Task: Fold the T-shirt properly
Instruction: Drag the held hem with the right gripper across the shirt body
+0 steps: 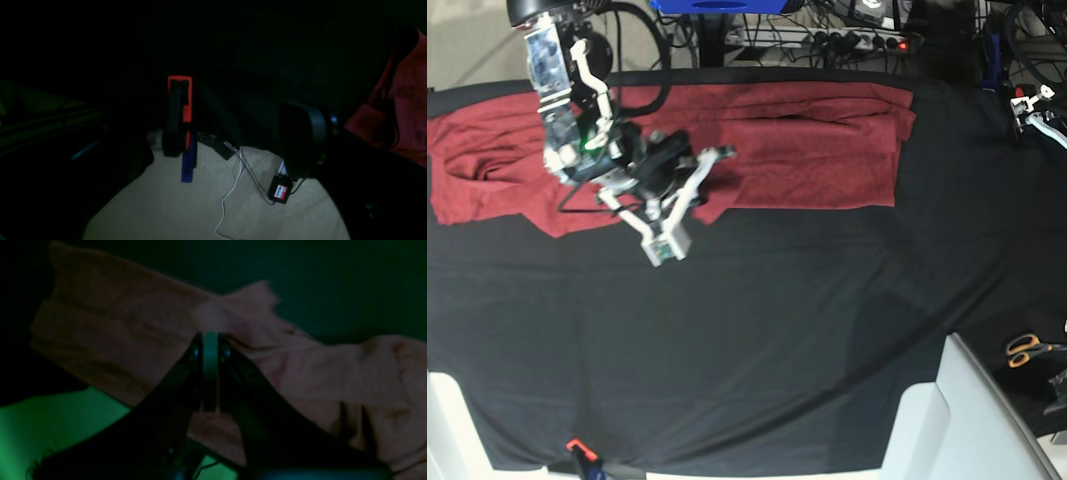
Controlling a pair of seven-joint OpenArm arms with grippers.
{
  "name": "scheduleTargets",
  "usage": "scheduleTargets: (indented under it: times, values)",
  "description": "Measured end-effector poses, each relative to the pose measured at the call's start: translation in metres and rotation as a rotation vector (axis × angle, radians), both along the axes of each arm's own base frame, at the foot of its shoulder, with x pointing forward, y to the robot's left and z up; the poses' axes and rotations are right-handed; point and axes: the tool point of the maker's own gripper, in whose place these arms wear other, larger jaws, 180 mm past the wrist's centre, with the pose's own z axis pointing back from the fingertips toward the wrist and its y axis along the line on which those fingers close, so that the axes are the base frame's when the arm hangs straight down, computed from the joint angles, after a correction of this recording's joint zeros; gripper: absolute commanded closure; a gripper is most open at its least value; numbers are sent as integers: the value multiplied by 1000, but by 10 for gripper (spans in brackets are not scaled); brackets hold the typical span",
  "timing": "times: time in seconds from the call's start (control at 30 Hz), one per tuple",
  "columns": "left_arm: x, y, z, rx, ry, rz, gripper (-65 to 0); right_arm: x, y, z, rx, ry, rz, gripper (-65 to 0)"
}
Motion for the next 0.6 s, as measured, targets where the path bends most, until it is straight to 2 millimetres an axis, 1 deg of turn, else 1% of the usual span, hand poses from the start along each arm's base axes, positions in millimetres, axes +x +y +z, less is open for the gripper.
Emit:
scheduleTargets:
  times: [0.1, 0.17, 0.23, 0.27, 0.33, 0.47, 0.5, 0.53, 0.6]
  values:
    - [0, 0, 0, 0, 0, 0, -587, -12, 23, 5, 37, -25, 50, 0]
    - [0, 0, 0, 1, 1, 0, -587, -28, 37, 2, 55, -7, 84, 0]
    - [0, 0, 0, 0, 1, 0, -587, -41, 45, -1, 60, 8, 113, 0]
    - [0, 0, 0, 0, 0, 0, -587, -44, 46, -2, 63, 14, 106, 0]
    - [-1, 1, -2, -4, 3, 4, -587, -43, 45, 1, 69, 4, 60, 0]
    - [-11, 4, -16, -36, 39, 34, -587, -46, 37, -2, 51, 3, 65, 0]
    - [-10, 4, -17, -43, 41, 39, -587, -46, 36, -3, 41, 1, 71, 0]
    - [-9, 4, -18, -45, 37, 42, -587, -50, 39, -3, 30, -2, 92, 0]
    - [-5, 5, -20, -56, 26, 50, -587, -66, 53, -2, 28, -6, 184, 0]
